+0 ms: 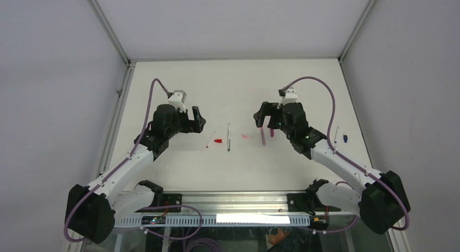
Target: Insert the pens into the pen caps
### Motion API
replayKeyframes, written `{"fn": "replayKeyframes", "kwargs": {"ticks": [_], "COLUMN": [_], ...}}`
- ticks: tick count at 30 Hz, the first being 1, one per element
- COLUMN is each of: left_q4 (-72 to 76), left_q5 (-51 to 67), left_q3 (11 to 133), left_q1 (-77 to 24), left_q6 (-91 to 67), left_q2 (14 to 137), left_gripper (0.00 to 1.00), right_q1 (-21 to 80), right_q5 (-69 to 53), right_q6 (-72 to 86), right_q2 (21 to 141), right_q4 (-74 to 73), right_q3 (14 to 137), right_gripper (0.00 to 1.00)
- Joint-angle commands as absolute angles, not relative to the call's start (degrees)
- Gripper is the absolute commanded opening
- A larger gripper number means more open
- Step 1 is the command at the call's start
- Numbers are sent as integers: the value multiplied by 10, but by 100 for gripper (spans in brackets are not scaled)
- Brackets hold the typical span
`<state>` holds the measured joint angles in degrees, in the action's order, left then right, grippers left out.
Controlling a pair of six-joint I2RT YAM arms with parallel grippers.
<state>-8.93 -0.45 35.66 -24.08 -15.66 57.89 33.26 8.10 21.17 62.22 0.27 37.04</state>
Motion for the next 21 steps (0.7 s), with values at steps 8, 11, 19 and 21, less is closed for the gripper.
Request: {"fn": "replayKeyframes", "kwargs": {"ticks": [8, 11, 19, 21], "left_q4": [-6, -2, -2, -2], "left_q5": [20, 20, 36, 43], "left_q3": [307, 299, 281, 280], "left_q1": [-244, -244, -218, -207], "left_q6": [-167, -173, -183, -188], "left_q2": [542, 533, 502, 498], "left_gripper": [99, 99, 99, 99], "right_q1": [396, 441, 479, 478], "right_q5": [81, 132, 135, 125], "right_q6": [182, 173, 241, 251], "right_q2": [685, 737, 806, 821], "right_q4": [-5, -51, -81, -105], "right_q3": [445, 483, 550, 573], "right_gripper": [99, 99, 99, 99]}}
